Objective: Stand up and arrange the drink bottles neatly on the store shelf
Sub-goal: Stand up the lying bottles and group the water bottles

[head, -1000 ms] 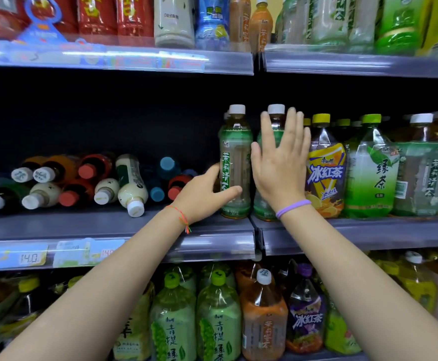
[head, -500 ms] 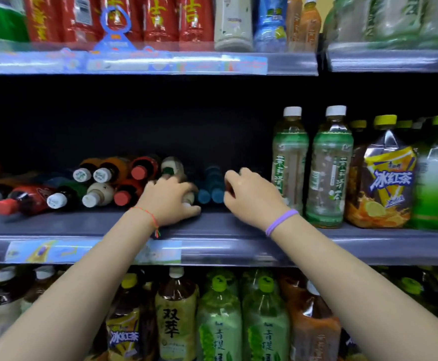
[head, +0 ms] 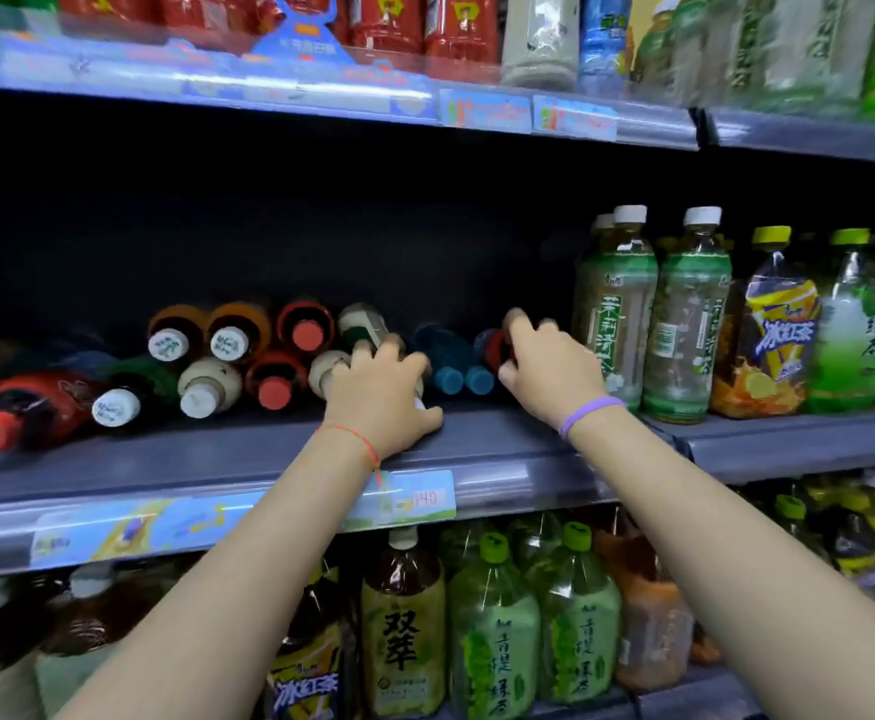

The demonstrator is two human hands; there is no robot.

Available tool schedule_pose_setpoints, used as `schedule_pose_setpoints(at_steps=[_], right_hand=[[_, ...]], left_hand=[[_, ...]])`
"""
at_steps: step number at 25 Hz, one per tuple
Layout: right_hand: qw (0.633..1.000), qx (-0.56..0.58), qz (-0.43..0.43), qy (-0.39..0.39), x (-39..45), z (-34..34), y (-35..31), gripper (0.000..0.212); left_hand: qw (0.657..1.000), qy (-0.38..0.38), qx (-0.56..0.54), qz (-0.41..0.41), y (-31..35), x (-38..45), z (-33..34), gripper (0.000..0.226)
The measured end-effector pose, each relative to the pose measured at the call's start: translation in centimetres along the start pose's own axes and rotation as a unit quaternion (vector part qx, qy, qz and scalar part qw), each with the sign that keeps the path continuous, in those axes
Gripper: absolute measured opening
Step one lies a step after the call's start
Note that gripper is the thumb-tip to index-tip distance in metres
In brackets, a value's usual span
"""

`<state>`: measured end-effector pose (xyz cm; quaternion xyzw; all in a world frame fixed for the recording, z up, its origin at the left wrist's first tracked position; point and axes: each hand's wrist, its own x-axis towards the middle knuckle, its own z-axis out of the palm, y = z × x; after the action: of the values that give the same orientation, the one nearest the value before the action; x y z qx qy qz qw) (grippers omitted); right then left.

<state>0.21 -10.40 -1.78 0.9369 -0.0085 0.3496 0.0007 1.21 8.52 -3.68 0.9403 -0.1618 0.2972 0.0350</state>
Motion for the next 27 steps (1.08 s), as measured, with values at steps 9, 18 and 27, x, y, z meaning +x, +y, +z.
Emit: schedule_pose_setpoints(at_steps=[9,18,27], right_hand=[[0.947,0.083,-0.009,0.311,1.0,-9.2,-0.4,0.027],[0.832,0.534,0.146,0.044,0.9,-5.7,-0.6,0.048],[0.874,0.465,0.078,-0.119,-3.1,-3.0,-2.7,0.048]], left_hand=[[1.000,-0.007,-0.008,0.000,0.2,0.0,-0.2,0.050],[0.999,-0.007,-0.027,-0.040,0.2,-0.2,-0.3,0.040],[0.875,0.067,-0.477,-0.058,1.3,-0.4,-2.7,0.034]])
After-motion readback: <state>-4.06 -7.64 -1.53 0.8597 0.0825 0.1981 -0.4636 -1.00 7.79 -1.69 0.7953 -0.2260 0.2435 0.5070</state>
